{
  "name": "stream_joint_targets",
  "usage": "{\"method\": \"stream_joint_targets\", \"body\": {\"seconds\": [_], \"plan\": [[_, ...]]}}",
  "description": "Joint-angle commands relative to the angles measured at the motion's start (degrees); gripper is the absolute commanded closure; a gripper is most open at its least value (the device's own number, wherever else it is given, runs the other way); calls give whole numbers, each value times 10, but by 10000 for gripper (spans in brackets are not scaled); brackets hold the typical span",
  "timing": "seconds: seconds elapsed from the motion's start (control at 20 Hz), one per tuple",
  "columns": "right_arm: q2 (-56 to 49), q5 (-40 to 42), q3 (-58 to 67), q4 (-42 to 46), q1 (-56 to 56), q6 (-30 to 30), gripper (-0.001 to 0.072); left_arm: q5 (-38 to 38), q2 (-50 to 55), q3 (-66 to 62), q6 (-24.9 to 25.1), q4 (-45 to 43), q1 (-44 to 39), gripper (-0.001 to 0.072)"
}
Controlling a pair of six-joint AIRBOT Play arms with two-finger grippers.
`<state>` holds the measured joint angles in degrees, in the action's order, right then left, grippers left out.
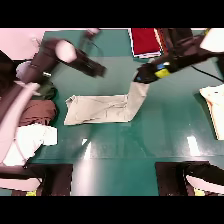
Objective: Fold the shirts.
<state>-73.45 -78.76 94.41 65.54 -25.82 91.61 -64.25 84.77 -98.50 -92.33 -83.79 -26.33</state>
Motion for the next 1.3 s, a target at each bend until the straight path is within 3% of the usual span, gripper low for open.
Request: {"method": "stream_joint_targets", "body": {"seconds": [0.0,0.2,0.4,0.45,0.5,0.55,0.7,0.75,1.05,1.1,1.15,1.25], "plan": [[-74,66,60,-1,-92,9,696,-39,-99,-14,14,-62,92,678],[-202,138,140,-1,-193,9,694,-40,-180,-14,24,-65,166,678],[-345,204,212,-1,-259,9,691,-52,-210,-14,24,-74,177,679],[-372,219,227,-8,-268,9,650,-63,-210,-14,24,-73,177,678],[-393,238,235,-30,-273,9,366,-75,-209,-14,24,-73,177,678],[-403,253,236,-53,-274,9,155,-84,-209,-14,24,-74,177,678],[-382,235,214,-54,-249,10,167,-90,-209,-14,34,-73,177,678],[-358,226,186,-45,-233,10,204,-94,-209,-14,34,-73,177,678],[-170,121,-75,96,-97,31,195,-116,-209,-14,34,-56,177,678],[-143,109,-123,91,-71,31,61,-114,-209,-14,34,-47,177,678],[-123,106,-163,85,-49,38,-7,-111,-209,-14,34,-36,177,678],[-101,120,-233,57,-12,63,-7,-97,-209,-14,34,-16,177,678]]}}
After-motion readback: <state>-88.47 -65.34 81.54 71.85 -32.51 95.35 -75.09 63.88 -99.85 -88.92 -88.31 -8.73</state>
